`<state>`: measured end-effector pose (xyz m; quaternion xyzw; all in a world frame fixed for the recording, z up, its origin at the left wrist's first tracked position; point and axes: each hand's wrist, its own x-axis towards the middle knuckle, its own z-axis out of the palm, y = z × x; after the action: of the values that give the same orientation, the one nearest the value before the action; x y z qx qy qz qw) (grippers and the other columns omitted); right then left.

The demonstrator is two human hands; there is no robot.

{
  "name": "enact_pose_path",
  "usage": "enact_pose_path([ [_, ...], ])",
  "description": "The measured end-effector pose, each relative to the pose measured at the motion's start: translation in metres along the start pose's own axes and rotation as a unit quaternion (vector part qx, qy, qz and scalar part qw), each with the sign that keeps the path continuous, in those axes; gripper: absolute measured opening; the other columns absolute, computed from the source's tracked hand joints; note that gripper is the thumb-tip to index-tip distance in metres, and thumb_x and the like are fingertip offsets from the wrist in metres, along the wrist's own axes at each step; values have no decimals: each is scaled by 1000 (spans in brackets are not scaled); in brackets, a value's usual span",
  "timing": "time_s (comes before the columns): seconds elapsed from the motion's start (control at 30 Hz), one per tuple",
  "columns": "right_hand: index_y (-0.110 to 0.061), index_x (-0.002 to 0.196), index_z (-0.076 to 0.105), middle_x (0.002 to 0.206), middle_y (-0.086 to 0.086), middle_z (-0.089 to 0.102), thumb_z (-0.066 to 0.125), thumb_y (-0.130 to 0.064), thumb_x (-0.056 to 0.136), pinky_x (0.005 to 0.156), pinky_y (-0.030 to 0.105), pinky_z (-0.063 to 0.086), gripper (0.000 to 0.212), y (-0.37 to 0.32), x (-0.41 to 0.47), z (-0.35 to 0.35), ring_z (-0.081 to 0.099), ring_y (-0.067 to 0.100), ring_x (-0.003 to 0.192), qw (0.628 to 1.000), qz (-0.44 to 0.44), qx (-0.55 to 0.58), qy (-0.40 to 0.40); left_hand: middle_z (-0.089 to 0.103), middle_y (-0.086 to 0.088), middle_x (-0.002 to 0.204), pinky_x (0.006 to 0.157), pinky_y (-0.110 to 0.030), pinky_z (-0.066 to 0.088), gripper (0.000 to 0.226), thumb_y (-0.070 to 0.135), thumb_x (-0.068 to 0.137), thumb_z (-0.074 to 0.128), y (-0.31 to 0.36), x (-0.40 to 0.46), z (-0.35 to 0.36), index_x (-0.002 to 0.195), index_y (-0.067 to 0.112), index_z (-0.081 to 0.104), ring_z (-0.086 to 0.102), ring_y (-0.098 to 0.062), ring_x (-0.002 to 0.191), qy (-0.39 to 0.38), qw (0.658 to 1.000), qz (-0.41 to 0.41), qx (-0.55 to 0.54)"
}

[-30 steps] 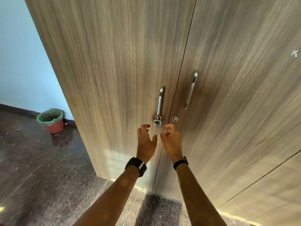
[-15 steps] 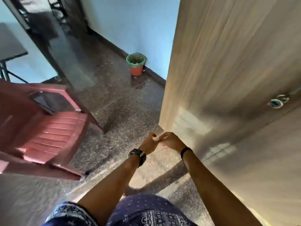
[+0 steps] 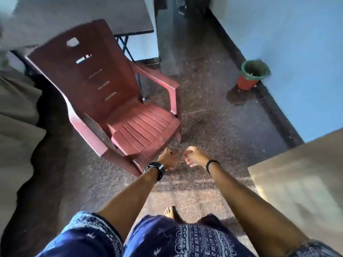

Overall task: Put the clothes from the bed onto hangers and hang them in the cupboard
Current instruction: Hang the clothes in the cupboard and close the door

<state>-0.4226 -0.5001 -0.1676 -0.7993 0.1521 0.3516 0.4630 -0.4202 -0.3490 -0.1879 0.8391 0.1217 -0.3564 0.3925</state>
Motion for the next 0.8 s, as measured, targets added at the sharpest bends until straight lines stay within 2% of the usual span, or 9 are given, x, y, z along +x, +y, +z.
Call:
enact_pose_path([
  [0.07, -16, 94, 54, 70, 1, 60, 48, -21, 95, 66, 33, 55, 8, -25, 31, 7, 60, 16, 66, 999, -12, -37, -8, 51, -8, 75, 57, -33, 41, 19, 15, 86, 56, -8, 16, -25, 97, 8, 43, 49, -22, 68, 19, 999, -24, -18],
  [0.13, -18, 93, 56, 72, 1, 63, 50, -22, 94, 69, 34, 56, 7, -48, 59, 10, 63, 17, 69, 997, -26, -76, -18, 57, -22, 81, 49, -27, 40, 14, 13, 85, 53, -14, 32, -45, 94, 7, 44, 47, -20, 61, 45, 996, -52, -50],
  [0.17, -17, 92, 56, 73, 2, 63, 51, -22, 93, 66, 32, 56, 7, -60, 72, 11, 63, 18, 70, 994, -36, -100, -23, 60, -25, 89, 52, -30, 45, 17, 14, 85, 56, -14, 38, -54, 97, 8, 45, 51, -22, 63, 59, 993, -62, -75],
  [0.27, -14, 88, 55, 73, 7, 62, 53, -18, 94, 55, 26, 50, 7, -105, 124, 12, 60, 20, 67, 981, -65, -173, -60, 62, -21, 112, 81, -40, 51, 35, 14, 87, 57, -12, 67, -86, 119, 3, 49, 63, -34, 94, 110, 980, -89, -138],
  [0.3, -14, 87, 54, 72, 7, 61, 53, -16, 93, 53, 26, 49, 6, -115, 137, 10, 59, 20, 64, 976, -72, -195, -71, 62, -21, 114, 82, -40, 51, 35, 13, 88, 55, -11, 74, -94, 120, 2, 48, 63, -36, 100, 118, 978, -100, -142],
  [0.37, -13, 84, 53, 66, 6, 58, 52, -12, 92, 50, 25, 45, 8, -136, 164, 7, 55, 18, 57, 965, -77, -231, -100, 62, -21, 115, 69, -38, 52, 31, 12, 88, 50, -9, 90, -112, 117, 2, 49, 63, -34, 92, 136, 969, -121, -167],
  [0.47, -16, 73, 51, 61, 3, 56, 53, -11, 91, 49, 26, 44, 19, -166, 203, 4, 53, 16, 52, 947, -80, -279, -137, 61, -20, 115, 51, -24, 44, 32, 12, 90, 47, -7, 107, -135, 122, 5, 47, 59, -27, 80, 162, 951, -152, -214],
  [0.63, -18, 80, 49, 64, 3, 55, 54, -11, 92, 51, 26, 45, 15, -211, 268, 15, 52, 15, 53, 943, -73, -286, -153, 61, -19, 116, 80, -35, 50, 31, 12, 90, 46, -17, 145, -162, 120, 3, 47, 61, -35, 103, 193, 928, -209, -243],
  [0.8, -17, 96, 50, 86, 6, 56, 58, -12, 89, 51, 23, 40, 11, -236, 335, 30, 56, 23, 75, 932, -96, -326, -128, 57, -19, 123, 86, -35, 47, 34, 8, 91, 43, -40, 191, -194, 124, 3, 46, 57, -35, 110, 177, 917, -243, -261],
])
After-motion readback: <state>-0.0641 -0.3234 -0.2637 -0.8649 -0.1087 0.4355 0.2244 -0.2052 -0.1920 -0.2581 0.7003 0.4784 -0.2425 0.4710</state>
